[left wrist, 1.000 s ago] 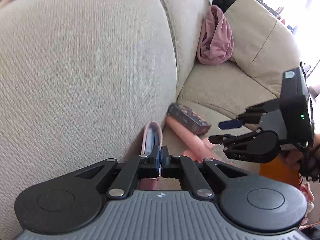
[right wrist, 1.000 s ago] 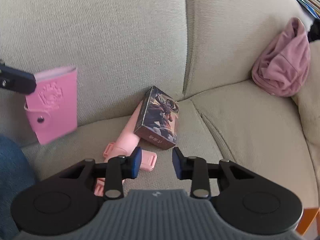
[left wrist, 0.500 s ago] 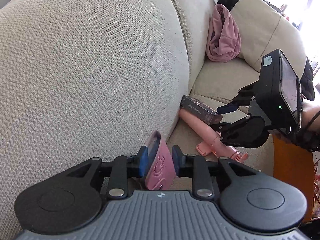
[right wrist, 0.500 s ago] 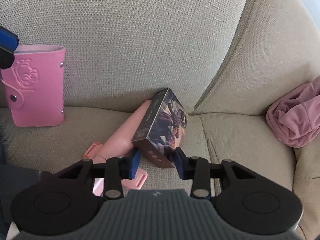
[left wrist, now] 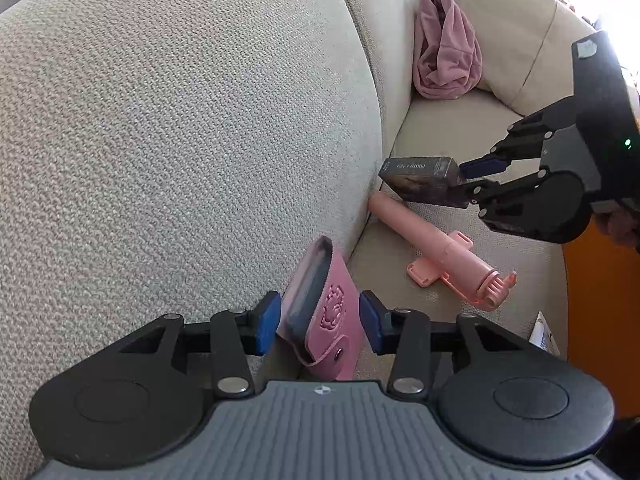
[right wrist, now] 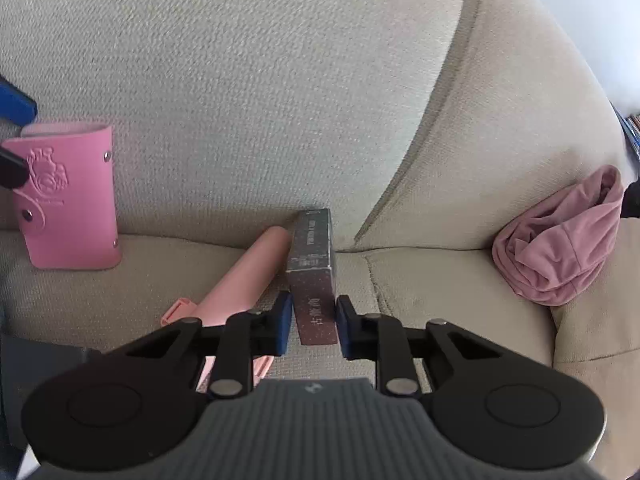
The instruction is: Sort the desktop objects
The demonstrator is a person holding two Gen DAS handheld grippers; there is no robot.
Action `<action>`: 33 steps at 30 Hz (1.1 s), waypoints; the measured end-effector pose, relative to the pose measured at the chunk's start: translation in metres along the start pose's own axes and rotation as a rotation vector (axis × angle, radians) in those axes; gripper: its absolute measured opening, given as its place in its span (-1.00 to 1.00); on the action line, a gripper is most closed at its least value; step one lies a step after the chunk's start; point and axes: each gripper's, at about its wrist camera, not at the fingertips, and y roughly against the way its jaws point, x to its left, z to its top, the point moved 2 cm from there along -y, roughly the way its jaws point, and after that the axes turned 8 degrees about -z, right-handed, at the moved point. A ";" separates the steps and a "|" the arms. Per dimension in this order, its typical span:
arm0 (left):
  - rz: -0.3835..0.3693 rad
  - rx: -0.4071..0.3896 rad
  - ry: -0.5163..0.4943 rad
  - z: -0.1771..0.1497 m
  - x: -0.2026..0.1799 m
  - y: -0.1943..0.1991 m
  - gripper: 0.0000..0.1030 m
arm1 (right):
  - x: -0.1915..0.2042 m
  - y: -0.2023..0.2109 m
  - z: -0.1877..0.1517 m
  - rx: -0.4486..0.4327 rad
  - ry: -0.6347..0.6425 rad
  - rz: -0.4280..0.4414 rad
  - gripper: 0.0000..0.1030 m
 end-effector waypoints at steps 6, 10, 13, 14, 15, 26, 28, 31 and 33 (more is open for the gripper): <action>-0.045 0.001 0.015 0.015 -0.004 -0.019 -0.19 | -0.030 0.029 -0.001 -0.011 -0.180 0.028 -0.55; -0.100 0.016 0.019 0.002 0.008 0.001 -0.20 | -0.042 0.061 -0.006 0.002 -0.306 0.056 -0.56; -0.176 0.021 0.035 -0.004 0.013 0.012 -0.20 | -0.045 0.086 -0.020 0.009 -0.383 0.095 -0.95; -0.195 0.021 0.037 -0.006 0.013 0.015 -0.20 | -0.045 0.096 -0.026 0.012 -0.410 0.100 -1.00; -0.200 0.021 0.036 -0.008 0.012 0.017 -0.21 | -0.036 0.110 -0.031 0.014 -0.436 0.099 -1.00; -0.226 0.025 -0.031 -0.020 -0.013 0.027 -0.40 | -0.019 0.105 -0.066 0.119 -0.519 0.092 -0.90; -0.228 0.021 -0.036 -0.022 -0.014 0.028 -0.40 | -0.011 0.107 -0.061 0.091 -0.548 0.176 -0.89; -0.229 0.023 -0.042 -0.022 -0.018 0.026 -0.40 | 0.009 0.107 -0.046 0.047 -0.555 0.260 -0.89; -0.218 0.023 -0.058 -0.021 -0.021 0.022 -0.40 | 0.022 0.099 -0.036 0.043 -0.552 0.294 -0.89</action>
